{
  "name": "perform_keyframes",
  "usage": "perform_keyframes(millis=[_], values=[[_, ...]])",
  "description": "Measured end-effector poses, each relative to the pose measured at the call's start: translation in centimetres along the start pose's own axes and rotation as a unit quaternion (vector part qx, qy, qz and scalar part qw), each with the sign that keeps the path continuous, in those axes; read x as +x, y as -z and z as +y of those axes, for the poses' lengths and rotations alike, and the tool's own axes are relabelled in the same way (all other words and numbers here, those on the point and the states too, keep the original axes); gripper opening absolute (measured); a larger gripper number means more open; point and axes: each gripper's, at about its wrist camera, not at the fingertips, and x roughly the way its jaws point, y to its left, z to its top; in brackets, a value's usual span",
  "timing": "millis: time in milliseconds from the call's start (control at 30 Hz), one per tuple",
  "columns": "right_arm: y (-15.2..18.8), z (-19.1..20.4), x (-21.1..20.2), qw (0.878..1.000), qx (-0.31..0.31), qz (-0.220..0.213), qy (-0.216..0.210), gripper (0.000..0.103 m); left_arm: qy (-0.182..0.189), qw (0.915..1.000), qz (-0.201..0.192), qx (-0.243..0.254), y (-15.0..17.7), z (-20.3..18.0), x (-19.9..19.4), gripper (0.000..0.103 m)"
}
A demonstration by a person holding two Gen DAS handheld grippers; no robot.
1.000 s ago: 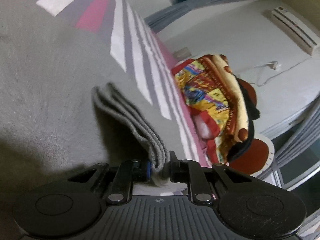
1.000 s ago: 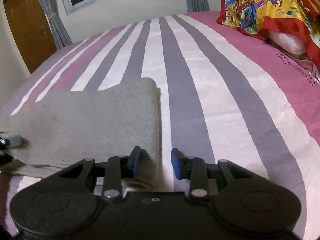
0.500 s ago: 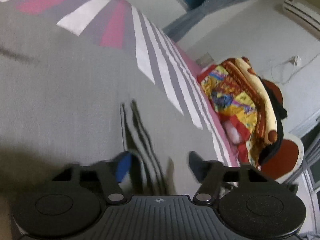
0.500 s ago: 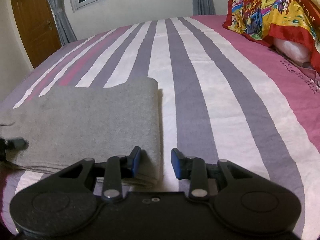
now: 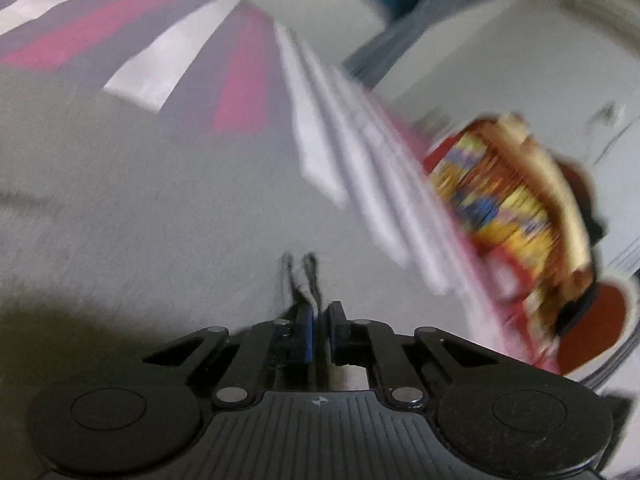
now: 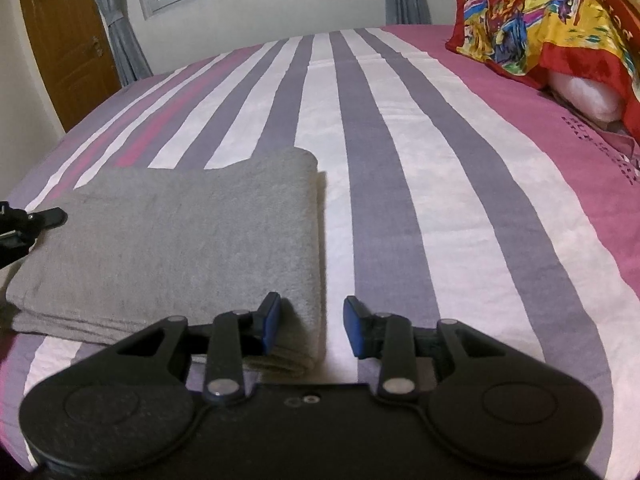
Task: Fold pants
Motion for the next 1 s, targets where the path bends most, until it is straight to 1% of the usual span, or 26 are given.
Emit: perform_keyframes(millis=[100, 133, 167, 200, 267, 300, 333, 367, 400, 467, 500, 533, 567, 600, 700, 767, 867, 933, 967, 1000], values=[[0.0, -0.2, 0.1, 1.000, 0.005, 0.001, -0.002, 0.035, -0.010, 0.9999, -0.009, -0.005, 0.1, -0.5, -0.7, 0.011], [-0.1, -0.3, 0.0, 1.000, 0.008, 0.001, -0.004, 0.035, -0.018, 0.9997, -0.018, 0.002, 0.2, -0.9, -1.4, 0.011], [-0.1, -0.4, -0.2, 1.000, 0.010, -0.004, -0.005, 0.035, -0.023, 0.9990, -0.032, 0.021, 0.3, -1.8, -2.2, 0.012], [-0.2, -0.5, -0.8, 1.000, 0.008, -0.020, -0.007, 0.035, -0.021, 0.9984, -0.037, 0.037, 0.5, -2.6, -2.7, 0.012], [-0.6, -0.3, -1.4, 0.999, -0.008, -0.052, -0.011, 0.035, -0.022, 0.9965, -0.029, 0.075, 0.2, -4.4, -2.5, 0.013], [-1.1, -0.1, -1.2, 0.998, -0.019, -0.061, -0.006, 0.034, -0.034, 0.9948, -0.017, 0.095, -0.1, -5.1, -1.7, 0.013], [-1.5, 0.1, -0.8, 0.998, -0.023, -0.064, -0.003, 0.030, -0.044, 0.9934, -0.008, 0.106, -0.3, -5.6, -1.0, 0.013], [-2.1, 0.3, -0.3, 0.998, -0.024, -0.064, -0.006, 0.027, -0.058, 0.9915, 0.002, 0.116, -0.5, -5.8, -0.3, 0.013], [-2.8, 0.6, 0.4, 0.998, -0.027, -0.062, -0.010, 0.027, -0.071, 0.9896, 0.008, 0.125, -0.9, -6.0, 0.5, 0.013], [-4.2, 1.3, 1.9, 0.997, -0.040, -0.060, -0.010, 0.026, -0.085, 0.9897, 0.019, 0.114, -1.5, -5.5, 1.7, 0.013], [-4.8, 1.6, 3.0, 0.998, -0.046, -0.050, -0.005, 0.026, -0.087, 0.9899, 0.020, 0.110, -1.8, -5.5, 2.0, 0.013], [-5.1, 1.6, 4.1, 0.998, -0.048, -0.034, 0.001, 0.027, -0.091, 0.9895, 0.021, 0.110, -2.0, -5.6, 2.1, 0.013], [-5.2, 1.5, 5.7, 0.999, -0.045, -0.004, 0.005, 0.029, -0.093, 0.9890, 0.023, 0.113, -2.2, -5.7, 2.1, 0.013], [-5.2, 1.2, 6.8, 0.999, -0.038, 0.015, 0.003, 0.029, -0.095, 0.9881, 0.024, 0.118, -2.3, -5.9, 1.9, 0.013], [-5.4, 0.9, 6.6, 0.999, -0.032, 0.007, -0.006, 0.031, -0.103, 0.9839, 0.008, 0.146, -2.2, -7.3, 1.8, 0.013], [-5.6, 0.9, 5.8, 0.999, -0.035, -0.019, -0.010, 0.033, -0.110, 0.9816, -0.001, 0.156, -2.4, -7.8, 1.7, 0.013], [-6.3, 1.1, 5.6, 0.998, -0.032, -0.041, -0.016, 0.033, -0.129, 0.9759, -0.003, 0.176, -3.0, -8.2, 2.5, 0.013], [-6.9, 1.5, 6.1, 0.999, -0.036, -0.037, -0.011, 0.033, -0.139, 0.9727, 0.001, 0.186, -3.1, -8.4, 3.0, 0.013], [-7.4, 1.7, 6.7, 0.999, -0.039, -0.029, -0.008, 0.037, -0.143, 0.9713, 0.003, 0.190, -3.1, -8.6, 3.3, 0.013], [-7.5, 1.9, 7.3, 0.999, -0.045, -0.020, 0.000, 0.038, -0.146, 0.9702, 0.005, 0.193, -3.1, -8.7, 3.4, 0.013]])
